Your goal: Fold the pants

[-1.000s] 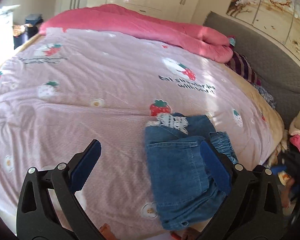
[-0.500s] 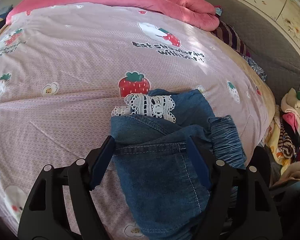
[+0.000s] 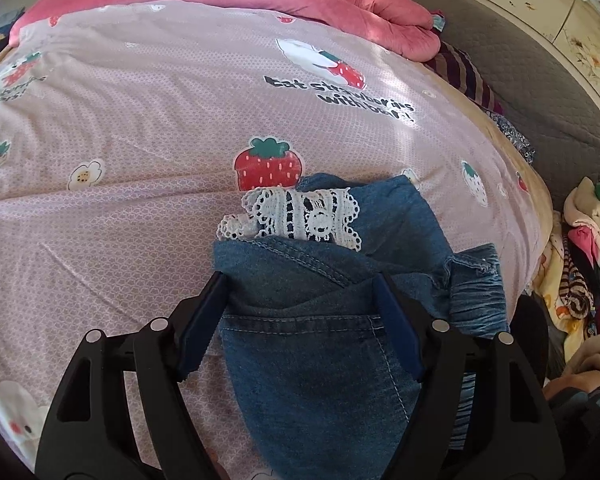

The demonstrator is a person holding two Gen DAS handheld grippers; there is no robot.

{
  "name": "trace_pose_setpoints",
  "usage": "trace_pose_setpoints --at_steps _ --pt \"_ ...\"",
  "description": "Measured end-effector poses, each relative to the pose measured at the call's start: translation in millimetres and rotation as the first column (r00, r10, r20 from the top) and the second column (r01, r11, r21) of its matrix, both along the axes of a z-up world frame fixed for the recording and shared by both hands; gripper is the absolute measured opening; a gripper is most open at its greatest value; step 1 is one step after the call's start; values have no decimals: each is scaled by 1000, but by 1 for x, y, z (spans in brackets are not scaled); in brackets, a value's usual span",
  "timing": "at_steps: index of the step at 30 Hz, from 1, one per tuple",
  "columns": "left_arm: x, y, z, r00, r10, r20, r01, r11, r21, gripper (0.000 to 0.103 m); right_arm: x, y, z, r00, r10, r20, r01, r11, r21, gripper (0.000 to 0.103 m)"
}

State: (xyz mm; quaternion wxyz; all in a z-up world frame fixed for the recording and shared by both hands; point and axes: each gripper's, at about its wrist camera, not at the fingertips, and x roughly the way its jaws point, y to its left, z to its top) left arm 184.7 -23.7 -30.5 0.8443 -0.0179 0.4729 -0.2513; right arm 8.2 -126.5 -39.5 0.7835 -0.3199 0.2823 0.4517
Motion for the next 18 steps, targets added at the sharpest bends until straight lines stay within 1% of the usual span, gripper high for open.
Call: trace_pose_setpoints --at_steps 1,2,4,5,8,10,12,13,16,18 --pt "0 0 0 1000 0 1 0 1000 2 66 -6 1 7 1000 8 21 -8 1000 20 10" --pt "0 0 0 1000 1 4 -1 1000 2 66 -10 4 12 999 16 48 -18 999 29 14" --pt "0 1 0 1000 3 4 -3 1000 0 66 -11 15 15 994 38 106 -38 999 3 18" --pt "0 1 0 1000 4 4 -4 1000 -1 66 -11 21 13 991 47 122 -46 999 -13 18" --pt "0 1 0 1000 1 6 -1 1000 1 66 -12 40 1 982 92 168 -79 994 -81 21" --pt "-1 2 0 1000 -1 5 1 1000 0 66 -14 54 -11 965 133 226 -96 981 -167 22" --pt "-1 1 0 1000 -2 6 2 1000 4 66 -11 64 -23 958 133 256 -69 967 -244 21" --pt "-1 1 0 1000 -2 8 2 1000 6 66 -12 67 -25 960 131 249 -65 964 -256 21" --pt "-3 0 1 1000 0 19 0 1000 9 66 -11 64 -20 980 121 160 -83 971 -226 7" --pt "-3 0 0 1000 3 20 -3 1000 2 66 -12 55 -18 985 125 115 -99 974 -204 4"
